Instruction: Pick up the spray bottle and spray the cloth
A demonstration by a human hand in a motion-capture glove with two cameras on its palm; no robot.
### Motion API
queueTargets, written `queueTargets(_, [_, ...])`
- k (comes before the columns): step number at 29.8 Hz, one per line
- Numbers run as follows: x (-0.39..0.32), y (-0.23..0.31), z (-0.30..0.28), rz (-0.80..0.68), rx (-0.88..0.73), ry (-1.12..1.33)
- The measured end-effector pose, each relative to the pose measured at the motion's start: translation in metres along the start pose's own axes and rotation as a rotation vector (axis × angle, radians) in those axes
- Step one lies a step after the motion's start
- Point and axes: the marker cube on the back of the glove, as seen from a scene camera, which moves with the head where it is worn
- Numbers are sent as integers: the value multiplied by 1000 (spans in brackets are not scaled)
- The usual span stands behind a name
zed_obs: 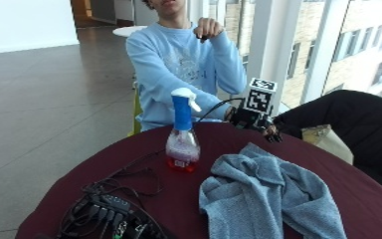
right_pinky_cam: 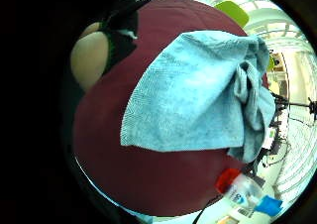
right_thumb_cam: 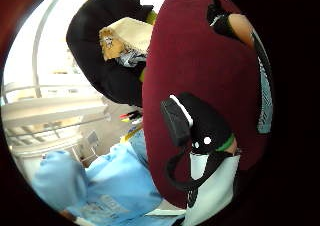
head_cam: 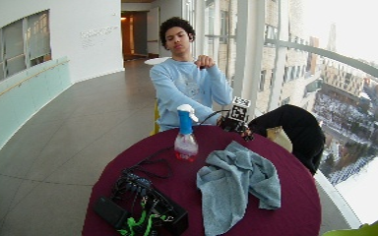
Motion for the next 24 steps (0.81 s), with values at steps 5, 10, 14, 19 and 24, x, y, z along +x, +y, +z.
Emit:
queueTargets(5, [-6,1,4,-9,4,25])
queueTargets(10, [-6,0,3,0,8,13])
queueTargets(14, [-5,0,2,-2,5,7])
queueTargets(19, [-3,1,-2,1,9,12])
queueTargets(24, [-2,3,-5,-12,7,11])
